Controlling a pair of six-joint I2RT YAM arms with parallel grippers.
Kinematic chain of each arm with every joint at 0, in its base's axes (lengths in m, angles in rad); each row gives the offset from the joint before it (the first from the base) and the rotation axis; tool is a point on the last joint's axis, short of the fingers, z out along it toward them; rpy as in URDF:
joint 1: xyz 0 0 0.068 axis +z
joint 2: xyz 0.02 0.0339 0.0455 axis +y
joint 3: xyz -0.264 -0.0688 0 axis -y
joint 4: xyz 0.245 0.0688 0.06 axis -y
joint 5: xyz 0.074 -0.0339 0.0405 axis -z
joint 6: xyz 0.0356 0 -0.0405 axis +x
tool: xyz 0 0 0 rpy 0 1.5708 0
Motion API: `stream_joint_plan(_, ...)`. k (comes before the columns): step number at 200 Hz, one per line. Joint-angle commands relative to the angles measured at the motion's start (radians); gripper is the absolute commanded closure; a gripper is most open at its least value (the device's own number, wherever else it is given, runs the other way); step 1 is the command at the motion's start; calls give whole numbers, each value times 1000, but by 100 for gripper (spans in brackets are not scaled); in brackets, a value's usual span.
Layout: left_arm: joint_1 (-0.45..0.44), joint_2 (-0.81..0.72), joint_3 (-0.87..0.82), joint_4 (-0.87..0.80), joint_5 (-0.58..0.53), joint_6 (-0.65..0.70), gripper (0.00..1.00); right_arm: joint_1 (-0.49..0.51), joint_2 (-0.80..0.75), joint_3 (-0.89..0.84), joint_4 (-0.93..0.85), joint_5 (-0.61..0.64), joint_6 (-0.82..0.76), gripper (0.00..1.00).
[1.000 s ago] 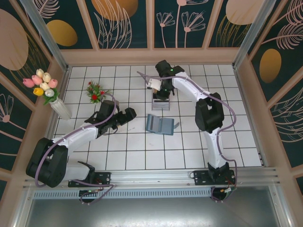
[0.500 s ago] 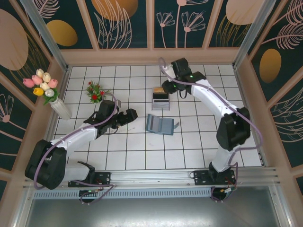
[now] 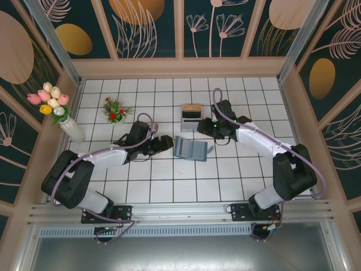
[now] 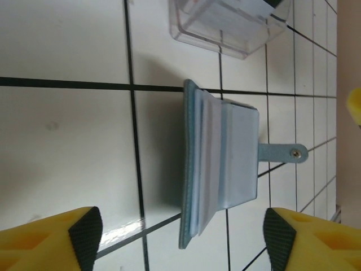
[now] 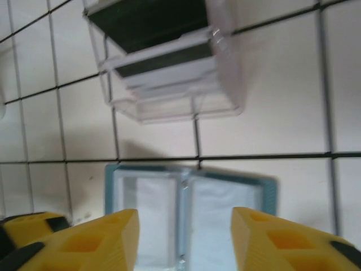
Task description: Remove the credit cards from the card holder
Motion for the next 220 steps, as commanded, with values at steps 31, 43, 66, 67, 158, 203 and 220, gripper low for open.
stream_joint_plan(31, -29, 71, 2, 167, 83, -64, 36, 46, 37, -61, 162, -110, 112, 46)
stream_joint_plan(43, -30, 83, 3, 177, 85, -67, 40, 60, 58, -58, 161, -115, 108, 46)
stream_joint_plan(66, -34, 123, 18, 197, 110, -75, 54, 69, 93, -50, 144, -103, 103, 47)
stream_joint_plan(67, -34, 126, 18, 197, 111, -74, 55, 69, 94, -50, 143, -102, 103, 47)
stream_joint_plan(158, -39, 179, 63, 168, 116, -42, 77, 72, 140, -85, 151, -124, 90, 46)
stream_joint_plan(203, -40, 184, 66, 179, 146, -38, 78, 81, 161, -88, 172, -158, 70, 47)
stream_joint_plan(220, -42, 185, 71, 188, 158, -40, 78, 92, 156, -85, 182, -171, 59, 47)
